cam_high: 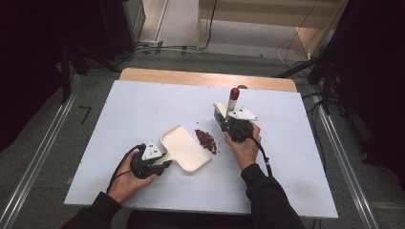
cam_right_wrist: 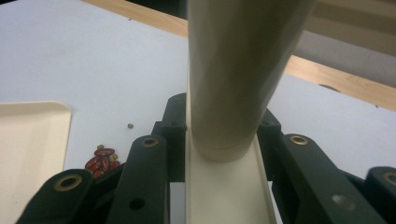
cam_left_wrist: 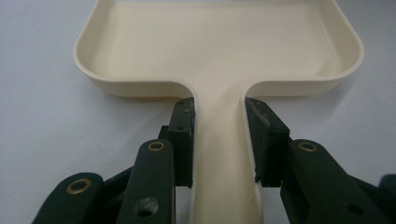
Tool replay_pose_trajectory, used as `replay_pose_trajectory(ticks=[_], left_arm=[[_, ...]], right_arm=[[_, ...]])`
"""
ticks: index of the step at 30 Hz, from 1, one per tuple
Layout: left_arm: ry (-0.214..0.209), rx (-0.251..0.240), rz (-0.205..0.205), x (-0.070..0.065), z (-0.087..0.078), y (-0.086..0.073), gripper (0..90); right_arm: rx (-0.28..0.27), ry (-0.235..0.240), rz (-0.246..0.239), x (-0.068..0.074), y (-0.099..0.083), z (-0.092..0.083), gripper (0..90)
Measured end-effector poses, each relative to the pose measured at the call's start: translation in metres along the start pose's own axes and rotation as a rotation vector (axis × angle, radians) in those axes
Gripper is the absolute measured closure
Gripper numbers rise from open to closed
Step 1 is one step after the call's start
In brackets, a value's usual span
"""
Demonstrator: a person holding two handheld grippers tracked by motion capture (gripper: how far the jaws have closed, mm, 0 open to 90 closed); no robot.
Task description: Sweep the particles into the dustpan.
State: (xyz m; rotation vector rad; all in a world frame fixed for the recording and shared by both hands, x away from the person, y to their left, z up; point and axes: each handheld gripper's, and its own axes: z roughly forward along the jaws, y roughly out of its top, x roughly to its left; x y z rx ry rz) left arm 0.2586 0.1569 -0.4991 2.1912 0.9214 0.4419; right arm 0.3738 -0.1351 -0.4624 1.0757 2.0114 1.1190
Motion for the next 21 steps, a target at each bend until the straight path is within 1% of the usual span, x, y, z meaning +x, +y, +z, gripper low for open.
replay_pose_trajectory(ticks=[7,8,10,12,17,21], left_arm=[[-0.007,0.004,0.015,0.000,0.002,0.003,67.1],[-0.009,0.008,0.024,0.000,0.002,0.004,67.2],[-0.015,0.011,0.025,0.000,0.003,0.005,67.1],[-0.017,0.014,0.033,0.000,0.003,0.005,67.1],[-0.019,0.021,0.044,0.000,0.002,0.006,67.2],[-0.020,0.023,0.044,-0.001,0.003,0.007,67.1]], right_arm=[[0.017,-0.006,-0.060,0.010,0.002,0.011,64.1],[0.017,-0.008,-0.077,0.012,0.002,0.012,64.1],[0.022,-0.009,-0.100,0.017,0.003,0.015,64.1],[0.026,-0.013,-0.133,0.021,0.003,0.017,64.2],[0.033,0.000,-0.152,0.029,0.002,0.019,64.1],[0.032,0.011,-0.164,0.034,0.002,0.020,64.2]])
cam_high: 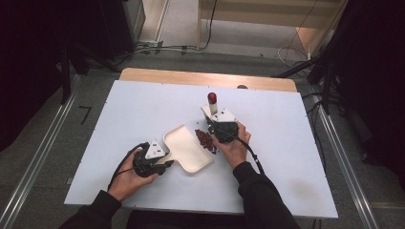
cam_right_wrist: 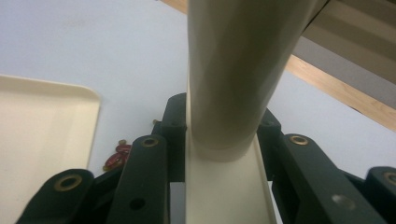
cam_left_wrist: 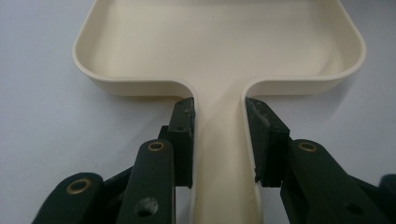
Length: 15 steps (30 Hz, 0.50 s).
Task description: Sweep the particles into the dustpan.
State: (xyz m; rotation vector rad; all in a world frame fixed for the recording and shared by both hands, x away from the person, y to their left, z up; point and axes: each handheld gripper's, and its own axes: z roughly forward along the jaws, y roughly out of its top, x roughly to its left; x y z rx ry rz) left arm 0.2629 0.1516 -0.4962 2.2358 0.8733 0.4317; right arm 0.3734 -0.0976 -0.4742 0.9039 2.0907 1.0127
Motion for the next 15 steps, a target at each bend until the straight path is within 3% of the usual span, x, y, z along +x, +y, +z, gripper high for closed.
replay_pose_trajectory(ticks=[11,15], left_arm=[[-0.008,0.006,0.003,0.000,0.002,0.003,67.1],[-0.010,0.005,0.002,0.000,0.002,0.003,67.1]], right_arm=[[-0.010,0.050,-0.079,0.021,0.001,0.002,64.2],[-0.019,0.075,-0.078,0.029,0.001,0.001,64.2]])
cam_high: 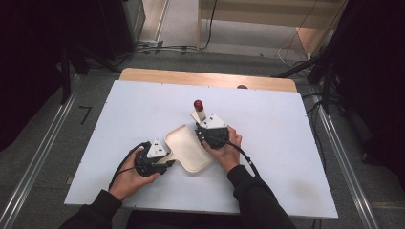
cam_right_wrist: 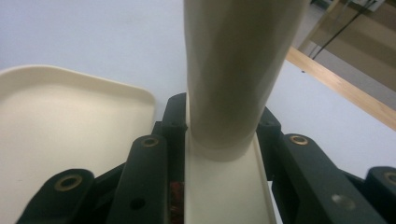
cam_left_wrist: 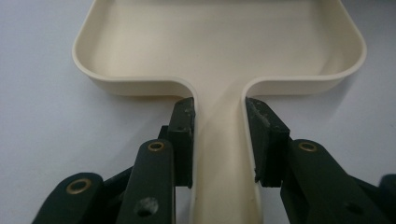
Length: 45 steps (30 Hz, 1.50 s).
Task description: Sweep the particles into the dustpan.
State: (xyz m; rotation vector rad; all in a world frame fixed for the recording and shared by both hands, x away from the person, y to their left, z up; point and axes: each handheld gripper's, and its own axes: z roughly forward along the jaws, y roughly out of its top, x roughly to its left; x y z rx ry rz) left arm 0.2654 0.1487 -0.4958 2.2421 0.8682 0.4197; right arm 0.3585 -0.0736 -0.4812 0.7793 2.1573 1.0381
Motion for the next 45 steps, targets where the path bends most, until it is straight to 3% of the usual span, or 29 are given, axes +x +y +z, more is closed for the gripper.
replay_pose_trajectory(ticks=[22,26,33,36,40,45], left_arm=[[0.000,0.003,-0.006,-0.001,0.002,-0.001,67.1],[0.000,0.004,-0.008,-0.001,0.001,-0.002,67.1],[0.002,0.002,-0.025,0.000,-0.003,-0.007,67.1],[0.004,0.006,-0.035,0.002,-0.006,-0.009,67.1],[-0.003,0.010,-0.040,0.003,-0.006,-0.010,67.1],[-0.009,0.019,-0.043,0.004,-0.005,-0.010,67.1]], right_arm=[[-0.089,0.163,-0.018,0.037,0.011,-0.012,64.2],[-0.102,0.156,-0.039,0.042,0.015,-0.014,64.3],[-0.139,0.088,0.024,0.016,0.020,-0.020,64.2],[-0.112,0.064,0.035,0.004,0.017,-0.016,64.2],[-0.075,0.053,0.011,-0.003,0.013,-0.007,64.2],[-0.037,0.058,-0.042,0.001,0.009,0.003,64.2]])
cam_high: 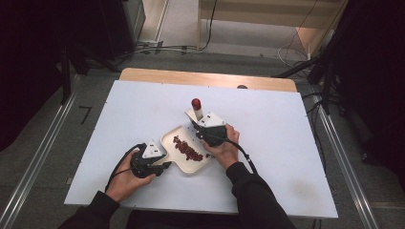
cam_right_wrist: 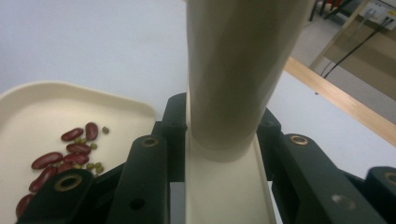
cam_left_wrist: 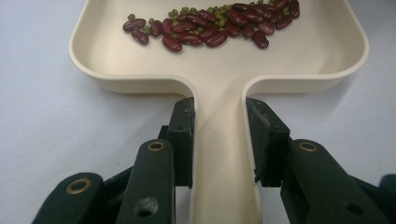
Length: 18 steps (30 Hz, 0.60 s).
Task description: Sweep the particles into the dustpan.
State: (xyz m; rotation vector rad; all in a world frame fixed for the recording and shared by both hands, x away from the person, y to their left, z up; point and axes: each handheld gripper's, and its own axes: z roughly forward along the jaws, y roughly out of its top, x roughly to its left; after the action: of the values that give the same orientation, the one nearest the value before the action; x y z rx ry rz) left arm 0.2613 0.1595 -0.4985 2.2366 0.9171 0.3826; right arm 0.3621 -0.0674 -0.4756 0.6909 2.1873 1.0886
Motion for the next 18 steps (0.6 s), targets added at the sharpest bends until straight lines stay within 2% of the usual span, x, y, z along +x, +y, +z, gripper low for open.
replay_pose_trajectory(ticks=[4,9,12,15,18], left_arm=[[0.002,0.000,0.001,0.000,0.000,0.000,67.1],[0.003,-0.003,0.002,0.000,0.001,0.000,67.1],[0.005,-0.006,0.004,0.000,0.001,0.000,67.1],[0.007,-0.013,0.007,0.000,0.001,-0.001,67.0],[0.002,-0.009,0.017,0.001,0.000,-0.002,67.0]], right_arm=[[0.002,0.050,-0.047,0.013,0.002,0.001,64.2],[-0.024,0.129,-0.094,0.030,0.006,-0.004,64.3],[-0.044,0.148,-0.107,0.036,0.009,-0.008,64.2],[-0.067,0.124,-0.103,0.034,0.012,-0.012,64.2],[-0.076,0.092,-0.078,0.024,0.013,-0.016,64.2]])
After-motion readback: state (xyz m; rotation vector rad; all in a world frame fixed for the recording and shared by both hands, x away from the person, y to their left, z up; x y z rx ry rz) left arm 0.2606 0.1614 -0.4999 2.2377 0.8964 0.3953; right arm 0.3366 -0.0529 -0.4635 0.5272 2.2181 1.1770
